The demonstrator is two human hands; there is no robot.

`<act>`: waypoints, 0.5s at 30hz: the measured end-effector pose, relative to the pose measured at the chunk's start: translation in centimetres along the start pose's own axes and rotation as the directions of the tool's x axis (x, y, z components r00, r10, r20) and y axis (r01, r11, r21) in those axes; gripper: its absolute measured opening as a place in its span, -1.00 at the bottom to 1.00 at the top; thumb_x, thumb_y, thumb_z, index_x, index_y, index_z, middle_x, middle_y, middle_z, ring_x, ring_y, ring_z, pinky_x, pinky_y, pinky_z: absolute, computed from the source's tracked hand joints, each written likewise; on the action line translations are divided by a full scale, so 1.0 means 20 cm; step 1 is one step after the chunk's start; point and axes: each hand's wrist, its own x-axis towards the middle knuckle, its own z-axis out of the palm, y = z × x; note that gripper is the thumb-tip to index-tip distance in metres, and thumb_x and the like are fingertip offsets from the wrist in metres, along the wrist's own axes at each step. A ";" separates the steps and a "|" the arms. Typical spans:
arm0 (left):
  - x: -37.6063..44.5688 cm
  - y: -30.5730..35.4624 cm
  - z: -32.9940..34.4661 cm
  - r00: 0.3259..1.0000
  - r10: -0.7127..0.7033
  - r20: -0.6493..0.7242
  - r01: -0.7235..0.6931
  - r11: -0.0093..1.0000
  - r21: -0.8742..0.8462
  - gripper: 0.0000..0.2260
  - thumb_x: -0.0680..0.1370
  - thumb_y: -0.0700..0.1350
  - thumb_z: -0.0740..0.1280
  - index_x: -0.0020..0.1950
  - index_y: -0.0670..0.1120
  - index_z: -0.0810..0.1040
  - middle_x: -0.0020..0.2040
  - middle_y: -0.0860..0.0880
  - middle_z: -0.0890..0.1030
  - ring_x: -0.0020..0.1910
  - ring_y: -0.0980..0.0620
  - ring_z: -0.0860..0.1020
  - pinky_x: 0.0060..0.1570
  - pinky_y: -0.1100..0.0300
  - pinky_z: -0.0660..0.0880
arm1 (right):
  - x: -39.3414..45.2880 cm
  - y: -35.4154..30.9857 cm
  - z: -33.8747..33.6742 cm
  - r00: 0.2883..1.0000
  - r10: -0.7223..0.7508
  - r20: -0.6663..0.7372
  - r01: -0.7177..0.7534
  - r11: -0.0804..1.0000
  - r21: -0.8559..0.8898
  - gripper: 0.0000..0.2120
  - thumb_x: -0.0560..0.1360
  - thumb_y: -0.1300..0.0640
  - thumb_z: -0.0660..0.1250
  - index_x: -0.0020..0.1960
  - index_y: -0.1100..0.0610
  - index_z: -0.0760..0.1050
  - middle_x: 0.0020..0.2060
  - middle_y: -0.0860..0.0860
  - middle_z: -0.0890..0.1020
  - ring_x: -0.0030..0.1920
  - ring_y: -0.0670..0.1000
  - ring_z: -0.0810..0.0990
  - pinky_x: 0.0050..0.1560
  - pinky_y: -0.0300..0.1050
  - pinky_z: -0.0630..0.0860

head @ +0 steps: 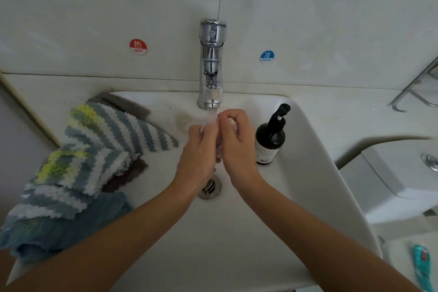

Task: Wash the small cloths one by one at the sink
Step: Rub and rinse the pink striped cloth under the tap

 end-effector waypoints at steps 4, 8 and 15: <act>-0.01 0.04 -0.03 1.000 0.005 -0.008 -0.005 1.000 -0.025 -0.52 0.54 0.36 0.06 0.03 0.02 0.54 -0.19 0.00 0.66 -0.28 0.10 0.63 -0.23 0.05 0.61 | 0.00 -0.01 0.01 0.992 0.057 0.112 -0.062 0.997 0.039 -0.86 0.63 0.19 0.20 0.03 0.05 0.52 -0.12 0.13 0.65 -0.17 0.02 0.65 -0.26 -0.10 0.57; -0.03 0.07 -0.04 0.990 0.012 -0.143 -0.032 0.990 -0.137 -0.68 0.61 0.20 0.12 -0.09 0.01 0.51 -0.22 -0.03 0.62 -0.34 0.17 0.61 -0.41 0.12 0.57 | -0.02 0.01 0.05 0.980 0.089 0.179 -0.087 0.996 -0.019 -0.72 0.56 -0.06 0.20 0.21 0.01 0.48 0.04 0.08 0.64 0.03 0.05 0.65 -0.01 0.05 0.63; -0.02 0.10 -0.07 0.961 0.149 -0.234 -0.207 0.947 -0.246 -0.89 0.65 -0.07 0.19 0.16 -0.02 0.38 -0.05 0.02 0.58 -0.21 0.20 0.63 -0.47 0.32 0.49 | -0.02 -0.02 0.03 0.924 0.260 0.281 -0.218 0.961 -0.172 -0.53 0.54 -0.40 0.01 0.20 -0.14 0.43 -0.11 -0.04 0.68 -0.18 -0.02 0.69 -0.16 0.09 0.66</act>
